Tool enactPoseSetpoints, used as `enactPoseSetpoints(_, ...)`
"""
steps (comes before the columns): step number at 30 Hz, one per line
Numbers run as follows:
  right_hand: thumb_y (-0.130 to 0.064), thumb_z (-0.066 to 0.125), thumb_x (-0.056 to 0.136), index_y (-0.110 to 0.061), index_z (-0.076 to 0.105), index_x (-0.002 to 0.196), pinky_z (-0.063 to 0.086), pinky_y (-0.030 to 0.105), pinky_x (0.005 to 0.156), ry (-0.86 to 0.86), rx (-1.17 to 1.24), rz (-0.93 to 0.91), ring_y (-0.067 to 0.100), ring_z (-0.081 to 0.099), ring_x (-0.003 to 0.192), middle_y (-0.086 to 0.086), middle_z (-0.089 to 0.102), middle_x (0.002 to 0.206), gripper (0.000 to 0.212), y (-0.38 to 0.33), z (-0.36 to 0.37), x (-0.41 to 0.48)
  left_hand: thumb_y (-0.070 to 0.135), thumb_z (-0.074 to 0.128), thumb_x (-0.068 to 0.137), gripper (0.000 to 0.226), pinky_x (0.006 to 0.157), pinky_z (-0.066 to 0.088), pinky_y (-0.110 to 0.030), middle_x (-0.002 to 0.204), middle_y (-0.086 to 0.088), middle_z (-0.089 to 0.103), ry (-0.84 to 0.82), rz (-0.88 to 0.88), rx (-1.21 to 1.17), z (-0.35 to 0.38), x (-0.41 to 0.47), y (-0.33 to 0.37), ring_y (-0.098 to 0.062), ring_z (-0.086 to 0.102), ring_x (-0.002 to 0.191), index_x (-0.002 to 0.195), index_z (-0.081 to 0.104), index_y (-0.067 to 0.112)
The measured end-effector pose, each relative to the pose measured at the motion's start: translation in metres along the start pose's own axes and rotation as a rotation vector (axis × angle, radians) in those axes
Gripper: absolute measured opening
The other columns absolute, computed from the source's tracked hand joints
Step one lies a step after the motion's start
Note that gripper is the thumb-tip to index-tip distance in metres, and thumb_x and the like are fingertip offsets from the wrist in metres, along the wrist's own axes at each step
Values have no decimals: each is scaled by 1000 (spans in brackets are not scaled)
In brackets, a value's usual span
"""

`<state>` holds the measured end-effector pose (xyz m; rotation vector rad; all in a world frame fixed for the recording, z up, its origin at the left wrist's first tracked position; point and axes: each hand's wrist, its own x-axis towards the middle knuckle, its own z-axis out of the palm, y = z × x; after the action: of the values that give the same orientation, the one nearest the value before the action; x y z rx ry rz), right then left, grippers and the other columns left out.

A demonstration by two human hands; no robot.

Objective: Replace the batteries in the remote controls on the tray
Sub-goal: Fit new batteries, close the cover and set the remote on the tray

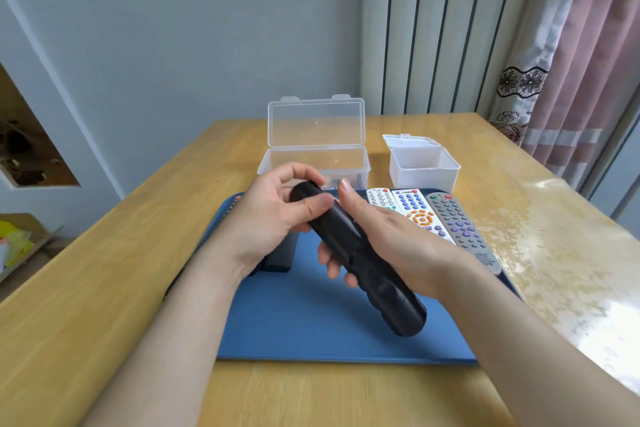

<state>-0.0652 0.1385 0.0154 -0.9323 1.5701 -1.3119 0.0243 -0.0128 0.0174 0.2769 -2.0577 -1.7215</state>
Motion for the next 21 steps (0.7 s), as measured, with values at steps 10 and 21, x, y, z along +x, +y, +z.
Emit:
enactPoseSetpoints(10, -13, 64, 89, -9, 64, 112, 58, 26, 62, -34, 121, -11, 27, 72, 80, 12, 71, 96, 23, -1, -27, -4, 3, 74, 77, 18, 77, 54, -41, 77, -7, 68, 383, 78, -121, -10, 5, 0, -23, 64, 72, 89, 65, 14)
enactPoseSetpoints(21, -8, 65, 89, -1, 66, 95, 46, 23, 72, 403, 441, -334, 14, 52, 73, 13, 56, 87, 9, 9, -8, 18, 11, 66, 89, 11, 56, 52, -26, 79, -11, 59, 268, 29, -167, 32, 1, -5, -18, 65, 66, 80, 61, 14)
